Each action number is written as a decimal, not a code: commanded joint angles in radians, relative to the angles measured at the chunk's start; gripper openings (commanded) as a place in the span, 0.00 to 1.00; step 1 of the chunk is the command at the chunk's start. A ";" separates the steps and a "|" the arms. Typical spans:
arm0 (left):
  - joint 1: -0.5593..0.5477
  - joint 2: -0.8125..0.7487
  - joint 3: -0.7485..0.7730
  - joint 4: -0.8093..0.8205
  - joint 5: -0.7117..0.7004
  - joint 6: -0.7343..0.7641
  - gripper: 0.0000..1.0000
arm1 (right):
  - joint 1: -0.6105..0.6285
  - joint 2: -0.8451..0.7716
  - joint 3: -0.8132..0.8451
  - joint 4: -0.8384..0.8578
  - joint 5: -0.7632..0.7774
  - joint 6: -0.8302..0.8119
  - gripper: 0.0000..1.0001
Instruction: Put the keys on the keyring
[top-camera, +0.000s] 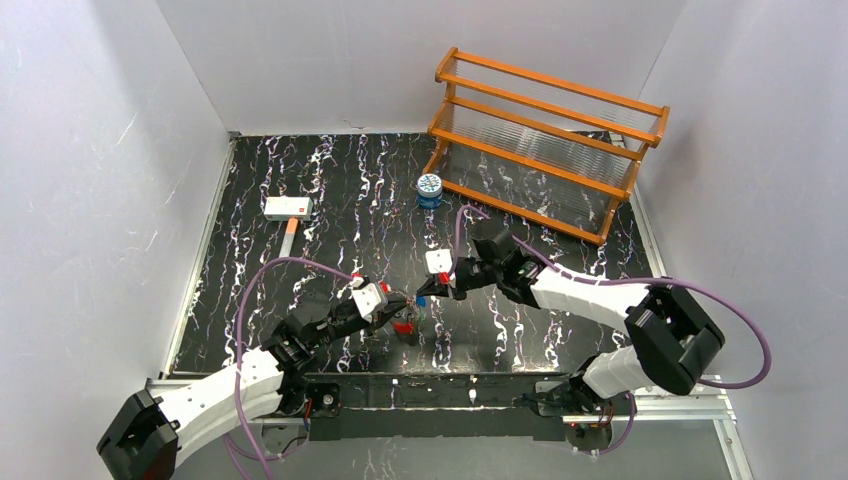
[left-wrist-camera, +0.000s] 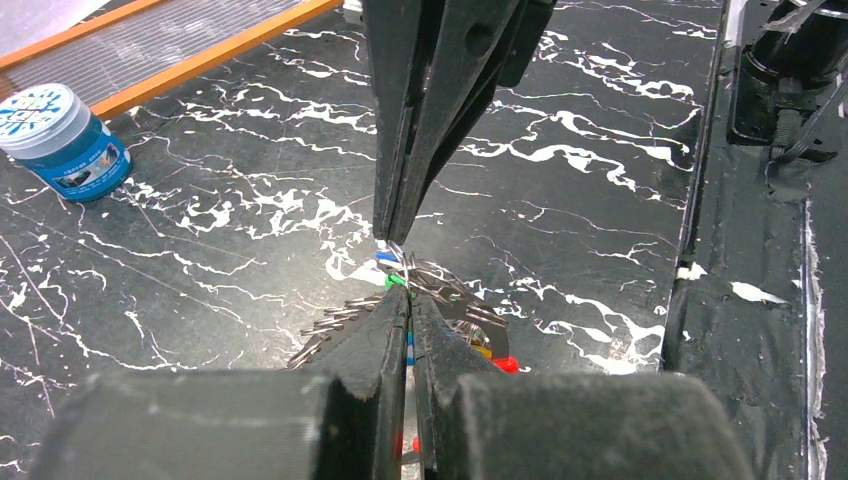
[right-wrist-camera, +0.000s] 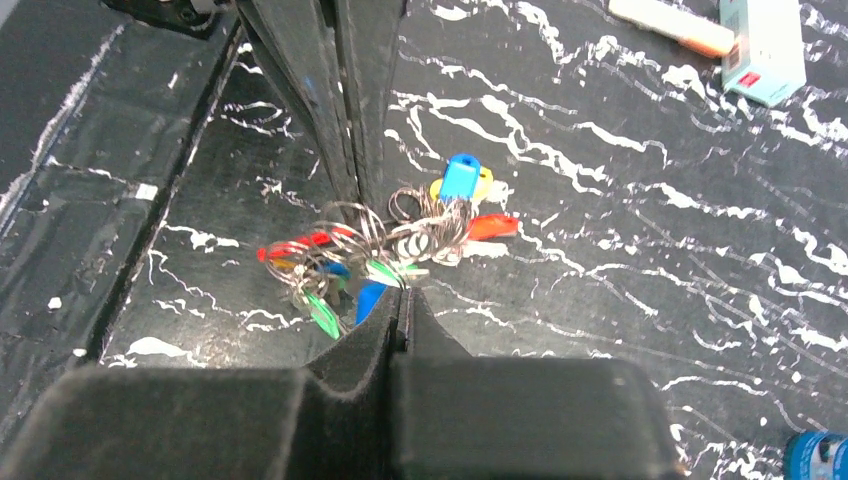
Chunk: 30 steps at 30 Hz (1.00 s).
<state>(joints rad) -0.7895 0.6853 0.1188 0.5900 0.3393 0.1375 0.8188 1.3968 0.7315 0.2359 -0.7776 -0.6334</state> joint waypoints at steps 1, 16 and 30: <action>-0.004 -0.004 0.032 0.030 0.033 0.011 0.00 | -0.009 0.020 -0.013 0.020 0.043 -0.009 0.01; -0.003 -0.007 0.030 0.036 0.043 0.010 0.00 | -0.009 -0.075 -0.026 0.125 -0.005 0.054 0.57; -0.003 -0.009 0.030 0.036 0.039 0.008 0.00 | -0.009 0.004 0.007 0.085 -0.137 0.042 0.43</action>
<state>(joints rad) -0.7895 0.6853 0.1188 0.5907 0.3649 0.1375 0.8127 1.3880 0.7124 0.3138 -0.8577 -0.5804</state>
